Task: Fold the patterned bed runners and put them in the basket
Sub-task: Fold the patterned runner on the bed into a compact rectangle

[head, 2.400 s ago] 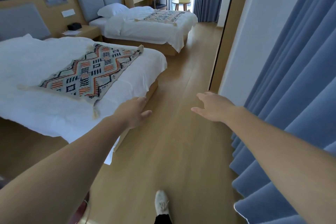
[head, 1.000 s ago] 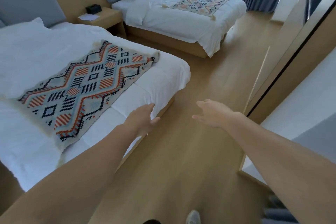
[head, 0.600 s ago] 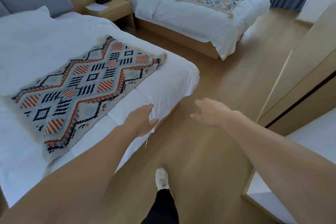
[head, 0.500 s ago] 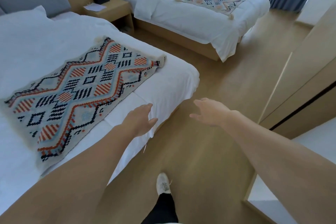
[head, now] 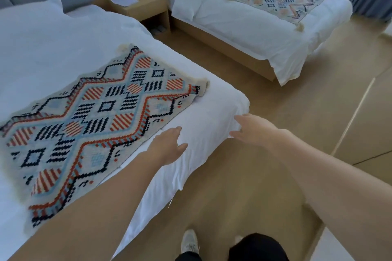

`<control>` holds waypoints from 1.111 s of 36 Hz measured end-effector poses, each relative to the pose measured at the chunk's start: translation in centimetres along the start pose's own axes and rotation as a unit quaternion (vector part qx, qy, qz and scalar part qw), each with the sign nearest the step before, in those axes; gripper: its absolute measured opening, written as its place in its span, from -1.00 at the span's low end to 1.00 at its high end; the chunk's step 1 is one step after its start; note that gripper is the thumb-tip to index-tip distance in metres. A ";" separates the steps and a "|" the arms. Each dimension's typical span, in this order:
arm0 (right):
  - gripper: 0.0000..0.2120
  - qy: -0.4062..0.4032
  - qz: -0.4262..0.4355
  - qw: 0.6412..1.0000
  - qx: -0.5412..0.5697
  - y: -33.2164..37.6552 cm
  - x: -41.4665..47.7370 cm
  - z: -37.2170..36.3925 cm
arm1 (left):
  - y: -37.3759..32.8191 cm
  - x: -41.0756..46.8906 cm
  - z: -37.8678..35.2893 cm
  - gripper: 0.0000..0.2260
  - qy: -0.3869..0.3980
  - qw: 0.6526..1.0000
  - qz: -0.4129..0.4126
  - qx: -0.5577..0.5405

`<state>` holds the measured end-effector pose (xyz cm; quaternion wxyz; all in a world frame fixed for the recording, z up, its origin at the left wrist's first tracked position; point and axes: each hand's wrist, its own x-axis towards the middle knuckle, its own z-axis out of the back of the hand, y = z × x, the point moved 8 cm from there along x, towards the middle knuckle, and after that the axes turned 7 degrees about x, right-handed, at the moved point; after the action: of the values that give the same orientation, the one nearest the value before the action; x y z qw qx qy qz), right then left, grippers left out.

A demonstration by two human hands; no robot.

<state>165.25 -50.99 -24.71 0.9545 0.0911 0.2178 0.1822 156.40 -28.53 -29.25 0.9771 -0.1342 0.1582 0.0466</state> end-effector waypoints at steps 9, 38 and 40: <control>-0.40 0.034 0.102 0.993 -0.055 -0.3 11.3 3.6 | 0.4 7.4 2.3 -0.41 -0.003 0.997 0.082 -0.008; -0.54 0.117 0.290 0.934 -0.172 8.6 37.5 8.4 | 9.8 24.0 6.9 -0.49 -0.062 0.949 0.301 -0.067; -0.52 0.121 0.287 0.932 -0.183 9.7 39.5 8.0 | 11.6 25.8 7.3 -0.46 -0.057 0.950 0.298 -0.076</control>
<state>199.02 -27.54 -30.23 0.8279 -0.0488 0.2591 0.4950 181.42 -14.15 -33.79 0.9130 -0.1516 0.1315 0.3553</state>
